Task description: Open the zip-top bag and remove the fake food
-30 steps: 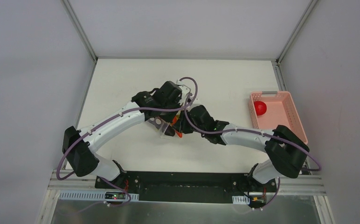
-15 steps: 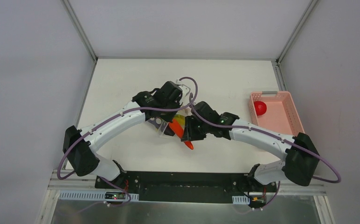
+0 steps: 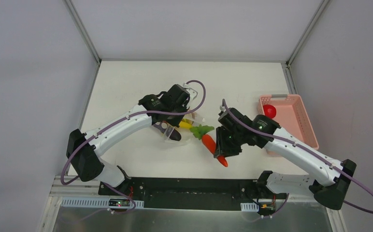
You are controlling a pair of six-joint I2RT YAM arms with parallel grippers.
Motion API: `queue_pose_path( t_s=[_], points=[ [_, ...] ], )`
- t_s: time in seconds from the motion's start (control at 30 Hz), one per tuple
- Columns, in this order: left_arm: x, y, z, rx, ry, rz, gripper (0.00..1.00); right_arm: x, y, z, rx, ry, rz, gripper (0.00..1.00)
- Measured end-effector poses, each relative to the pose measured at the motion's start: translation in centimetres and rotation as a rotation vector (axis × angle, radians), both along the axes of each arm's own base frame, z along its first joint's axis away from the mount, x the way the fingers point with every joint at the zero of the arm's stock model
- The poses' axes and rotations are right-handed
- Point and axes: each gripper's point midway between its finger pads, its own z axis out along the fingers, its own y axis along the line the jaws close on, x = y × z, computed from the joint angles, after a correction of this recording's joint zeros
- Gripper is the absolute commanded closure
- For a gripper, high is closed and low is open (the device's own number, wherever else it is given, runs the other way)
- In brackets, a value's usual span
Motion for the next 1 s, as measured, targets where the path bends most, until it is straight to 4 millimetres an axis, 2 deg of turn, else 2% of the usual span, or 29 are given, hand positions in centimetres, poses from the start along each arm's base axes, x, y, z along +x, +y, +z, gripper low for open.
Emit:
queue_pose_path(
  t_s=[0.17, 0.3, 0.47, 0.83, 0.9, 1.0],
  points=[
    [0.1, 0.1, 0.0, 0.008, -0.006, 0.005, 1.00, -0.4, -3.7, 1.1, -0.110, -0.010, -0.097, 1.00],
    [0.2, 0.3, 0.0, 0.013, -0.012, 0.010, 1.00, 0.6, -6.4, 2.4, -0.181, -0.047, -0.208, 1.00],
    [0.3, 0.3, 0.0, 0.015, -0.014, 0.010, 1.00, 2.9, -10.2, 3.0, -0.256, -0.089, -0.399, 1.00],
    [0.3, 0.3, 0.0, 0.017, -0.015, 0.007, 1.00, 9.0, -20.2, 4.4, -0.404, -0.271, -0.791, 1.00],
    [0.3, 0.3, 0.0, 0.017, -0.015, 0.007, 1.00, 9.9, -21.7, 4.1, -0.426, -0.294, -0.834, 1.00],
    [0.2, 0.3, 0.0, 0.016, -0.016, 0.007, 1.00, 11.4, -23.8, 2.5, -0.459, -0.314, -0.885, 1.00]
  ],
)
